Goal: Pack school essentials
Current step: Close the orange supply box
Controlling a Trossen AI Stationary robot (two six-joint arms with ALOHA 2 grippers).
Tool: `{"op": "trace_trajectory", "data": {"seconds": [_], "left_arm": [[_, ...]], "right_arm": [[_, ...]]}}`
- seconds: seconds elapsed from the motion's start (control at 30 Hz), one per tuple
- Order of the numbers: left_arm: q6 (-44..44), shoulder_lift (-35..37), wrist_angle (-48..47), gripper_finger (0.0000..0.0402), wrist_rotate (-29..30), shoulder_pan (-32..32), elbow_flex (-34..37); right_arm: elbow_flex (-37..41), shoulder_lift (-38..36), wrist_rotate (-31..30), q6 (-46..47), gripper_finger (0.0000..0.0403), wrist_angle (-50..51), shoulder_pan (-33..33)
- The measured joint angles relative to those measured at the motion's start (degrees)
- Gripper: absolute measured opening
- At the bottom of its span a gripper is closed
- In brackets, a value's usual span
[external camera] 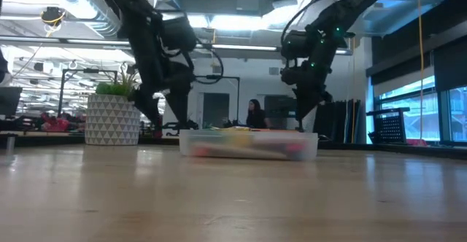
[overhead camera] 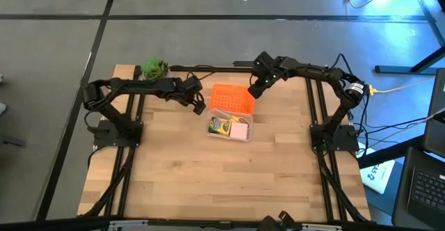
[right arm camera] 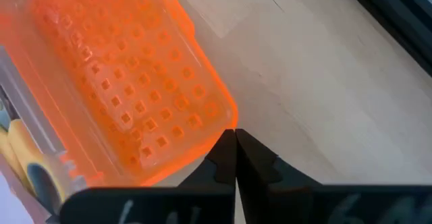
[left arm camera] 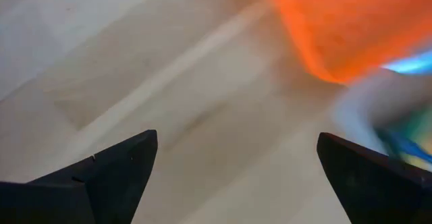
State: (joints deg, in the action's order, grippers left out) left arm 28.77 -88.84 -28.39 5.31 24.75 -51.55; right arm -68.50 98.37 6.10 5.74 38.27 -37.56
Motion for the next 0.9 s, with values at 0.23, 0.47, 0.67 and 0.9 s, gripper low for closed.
{"op": "trace_trajectory", "data": {"seconds": [0.23,0.47,0.67,0.9], "left_arm": [[-6.67,2.72,1.58,0.0400,-10.86,-4.70,0.00],[-5.63,0.78,5.67,0.0400,-7.12,-9.55,0.00],[-1.48,-1.81,5.39,0.0400,-4.75,-10.70,0.00],[2.24,-5.48,6.84,0.0400,-4.10,-11.54,0.02]], "right_arm": [[1.81,0.00,-0.66,-0.02,0.0006,-0.11,0.00],[7.13,0.00,-0.62,-0.16,0.0007,-6.45,-0.04],[9.15,0.00,-0.48,-1.68,0.0004,-10.50,-0.09],[9.21,0.06,-0.49,-1.95,0.0005,-10.85,-0.18]]}}
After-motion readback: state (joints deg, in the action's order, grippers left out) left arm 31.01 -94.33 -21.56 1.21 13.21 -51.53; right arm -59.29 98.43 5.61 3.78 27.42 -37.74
